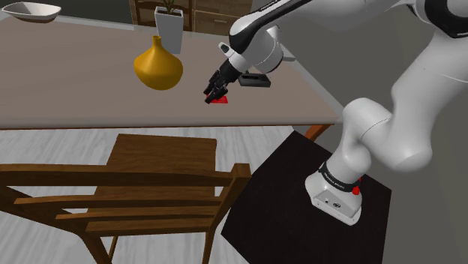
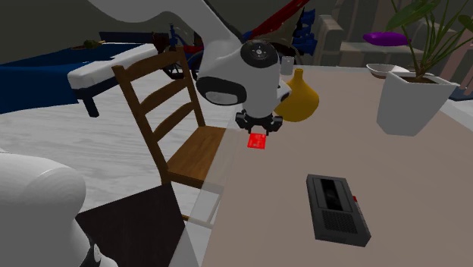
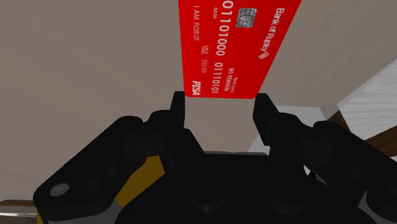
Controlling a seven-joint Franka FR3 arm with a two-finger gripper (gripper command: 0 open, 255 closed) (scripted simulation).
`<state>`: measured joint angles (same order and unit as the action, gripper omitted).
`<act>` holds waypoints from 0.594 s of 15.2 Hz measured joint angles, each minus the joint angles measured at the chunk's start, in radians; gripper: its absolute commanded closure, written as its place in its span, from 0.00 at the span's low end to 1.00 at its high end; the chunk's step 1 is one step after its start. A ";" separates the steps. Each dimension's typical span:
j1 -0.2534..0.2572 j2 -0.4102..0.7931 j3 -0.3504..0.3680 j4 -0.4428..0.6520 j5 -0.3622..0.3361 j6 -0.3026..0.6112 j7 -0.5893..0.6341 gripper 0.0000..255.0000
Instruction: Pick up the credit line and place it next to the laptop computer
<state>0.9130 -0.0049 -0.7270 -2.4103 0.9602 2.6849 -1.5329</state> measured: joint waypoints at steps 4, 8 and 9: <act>-0.007 -0.057 0.004 -0.007 -0.118 -0.002 0.101 1.00; -0.027 -0.109 0.017 -0.003 -0.234 -0.019 0.201 1.00; -0.033 -0.122 0.023 -0.005 -0.261 -0.023 0.224 1.00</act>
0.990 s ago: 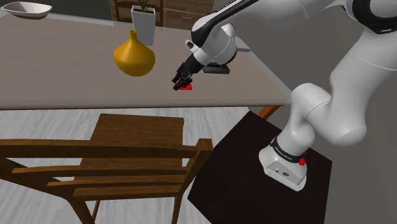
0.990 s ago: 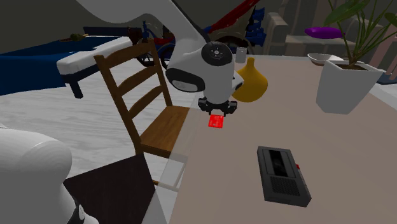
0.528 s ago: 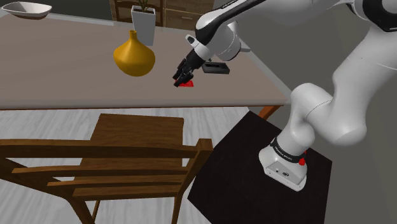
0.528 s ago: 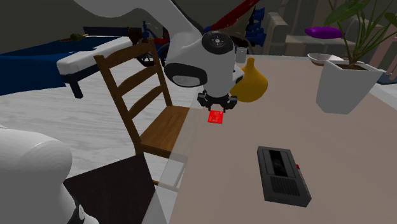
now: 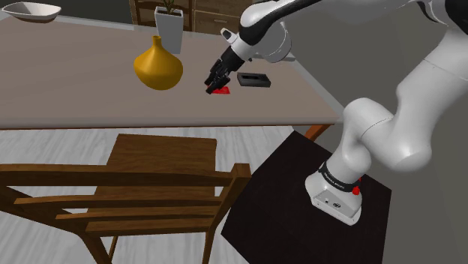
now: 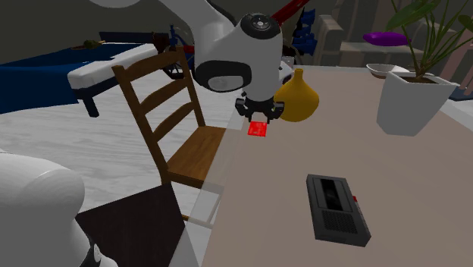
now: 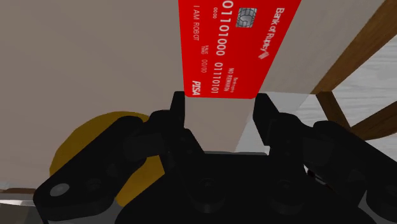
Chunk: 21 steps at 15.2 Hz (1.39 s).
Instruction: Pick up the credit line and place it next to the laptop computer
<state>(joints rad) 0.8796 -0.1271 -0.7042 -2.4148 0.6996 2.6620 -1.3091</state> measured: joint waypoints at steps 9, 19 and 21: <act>-0.069 -0.071 0.002 0.043 -0.157 -0.094 0.096 1.00; -0.129 0.082 -0.213 0.221 -0.019 -0.322 -0.199 1.00; -0.155 0.141 -0.250 0.262 0.033 -0.378 -0.270 1.00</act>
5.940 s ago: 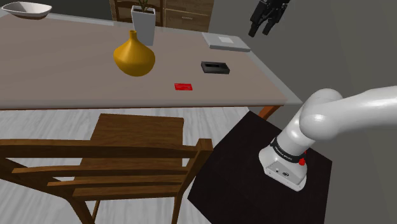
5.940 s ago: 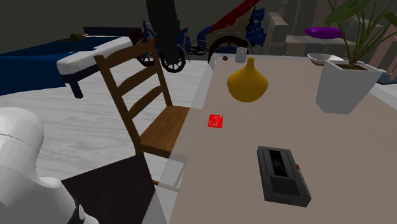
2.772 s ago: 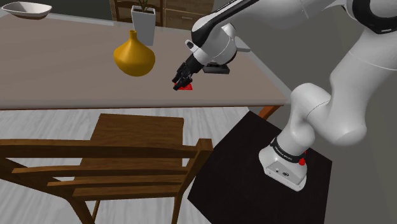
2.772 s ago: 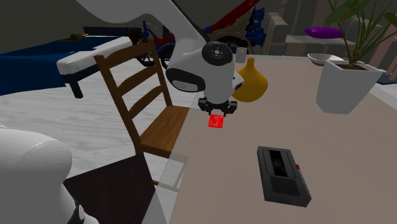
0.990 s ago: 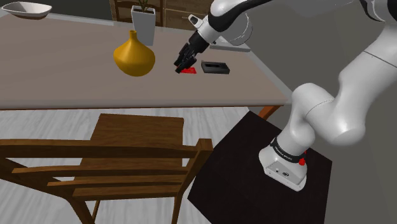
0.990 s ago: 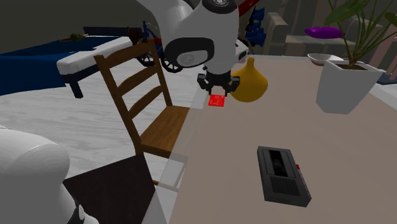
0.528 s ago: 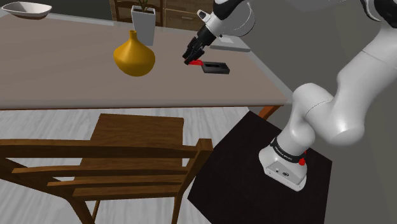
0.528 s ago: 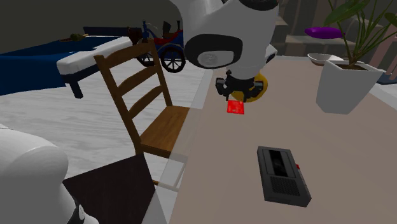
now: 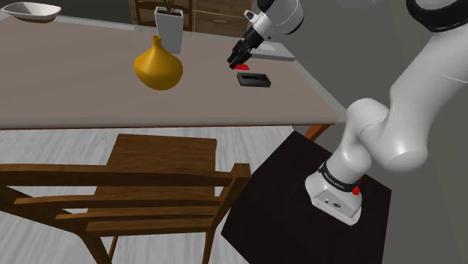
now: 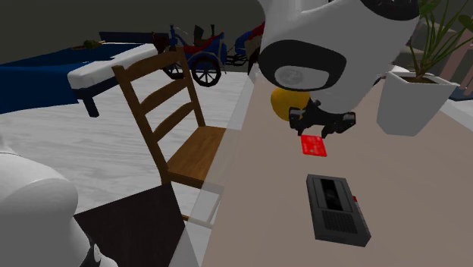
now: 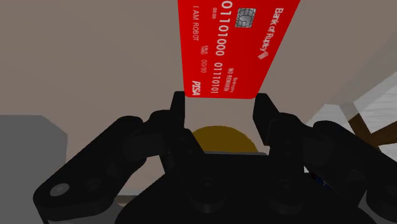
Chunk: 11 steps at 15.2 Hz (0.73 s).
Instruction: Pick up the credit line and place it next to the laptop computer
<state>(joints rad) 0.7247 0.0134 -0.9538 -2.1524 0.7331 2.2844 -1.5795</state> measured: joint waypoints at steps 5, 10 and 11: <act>-0.128 0.184 -0.042 0.163 0.131 -0.188 -0.146 1.00; -0.320 0.369 -0.016 0.347 0.238 -0.361 -0.244 1.00; -0.363 0.403 -0.008 0.389 0.254 -0.395 -0.257 1.00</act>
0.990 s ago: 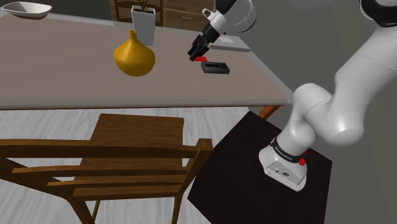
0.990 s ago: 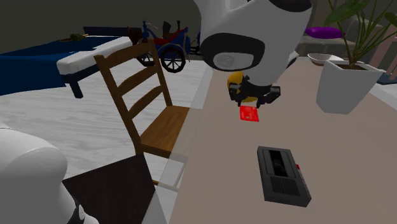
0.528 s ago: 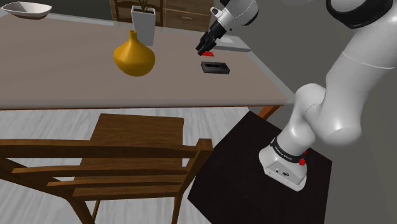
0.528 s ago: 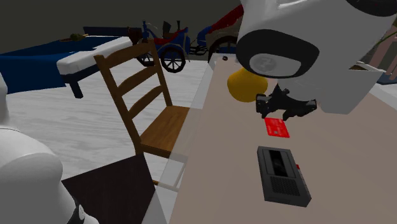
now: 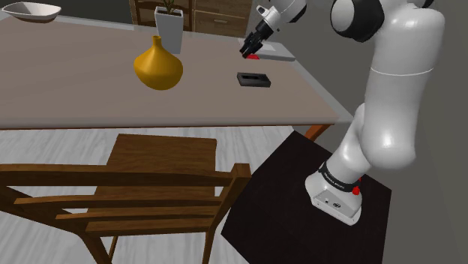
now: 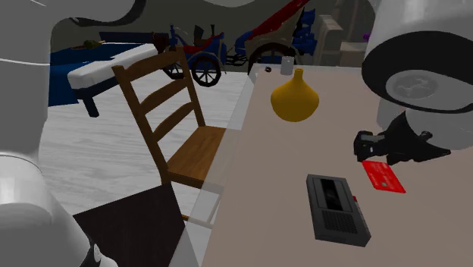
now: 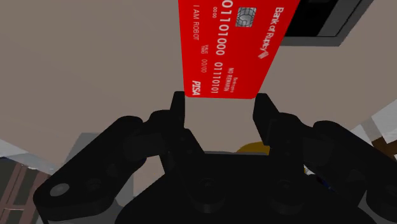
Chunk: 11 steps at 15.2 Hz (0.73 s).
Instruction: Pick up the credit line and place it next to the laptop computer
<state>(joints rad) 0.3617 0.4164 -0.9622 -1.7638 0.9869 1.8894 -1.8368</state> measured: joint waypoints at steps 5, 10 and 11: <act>-0.201 0.156 0.046 0.216 0.066 -0.139 -0.033 1.00; -0.421 0.317 0.099 0.484 0.124 -0.271 -0.031 1.00; -0.441 0.336 0.106 0.511 0.132 -0.278 -0.029 1.00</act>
<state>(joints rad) -0.0798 0.7525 -0.8559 -1.2525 1.1190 1.6111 -1.8659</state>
